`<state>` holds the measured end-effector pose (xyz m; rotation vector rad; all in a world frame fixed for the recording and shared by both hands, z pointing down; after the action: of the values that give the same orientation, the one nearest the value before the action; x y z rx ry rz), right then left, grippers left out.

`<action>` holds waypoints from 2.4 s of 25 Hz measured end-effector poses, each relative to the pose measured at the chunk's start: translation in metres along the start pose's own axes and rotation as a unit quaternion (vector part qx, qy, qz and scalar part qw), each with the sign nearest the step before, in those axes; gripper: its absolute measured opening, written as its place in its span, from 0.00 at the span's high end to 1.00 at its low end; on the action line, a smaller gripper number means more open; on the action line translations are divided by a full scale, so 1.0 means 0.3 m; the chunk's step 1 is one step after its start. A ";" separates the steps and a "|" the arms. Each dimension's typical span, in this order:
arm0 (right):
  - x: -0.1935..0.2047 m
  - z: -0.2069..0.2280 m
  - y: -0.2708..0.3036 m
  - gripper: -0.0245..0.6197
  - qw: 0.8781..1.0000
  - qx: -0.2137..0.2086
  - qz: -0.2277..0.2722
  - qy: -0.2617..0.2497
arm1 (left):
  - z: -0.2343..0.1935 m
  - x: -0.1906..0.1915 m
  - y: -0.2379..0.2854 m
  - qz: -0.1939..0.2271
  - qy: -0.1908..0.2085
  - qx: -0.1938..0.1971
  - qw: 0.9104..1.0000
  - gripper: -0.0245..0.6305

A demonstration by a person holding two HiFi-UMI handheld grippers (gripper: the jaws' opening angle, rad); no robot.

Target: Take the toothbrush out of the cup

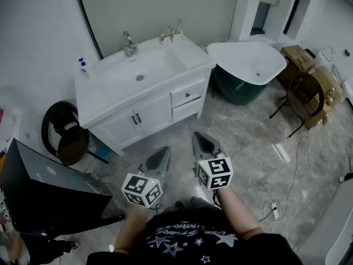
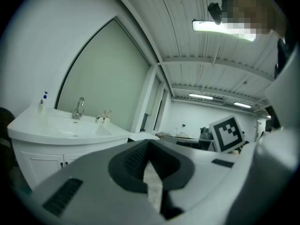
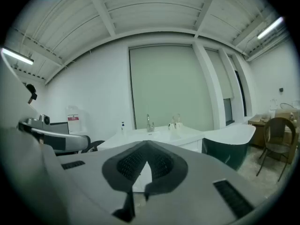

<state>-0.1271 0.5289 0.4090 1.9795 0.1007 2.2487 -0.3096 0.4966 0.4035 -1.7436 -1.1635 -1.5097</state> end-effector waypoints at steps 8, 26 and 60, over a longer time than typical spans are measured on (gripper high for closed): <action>-0.006 -0.024 0.007 0.94 1.000 -0.007 -0.008 -0.009 | 0.001 0.002 -0.039 -0.004 -0.008 -0.004 1.000 0.93; 0.063 0.025 0.045 0.94 1.000 0.026 -0.003 0.016 | -0.091 0.044 -0.024 -0.014 -0.029 -0.002 0.999 0.93; -0.085 0.765 1.033 0.94 0.996 -0.028 -0.055 0.058 | -0.556 -0.178 0.930 -0.042 -0.053 -0.087 0.994 0.93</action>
<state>0.0837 0.2087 0.4588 1.7707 0.1524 2.2693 -0.1480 0.2103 0.4240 -1.9329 -1.2015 -1.6272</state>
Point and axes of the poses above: the fingertips, and each gripper's own axes: y forward along the fingers, z to its right, x out of its underside, the point moved 8 cm from there along -y, backward along the fingers
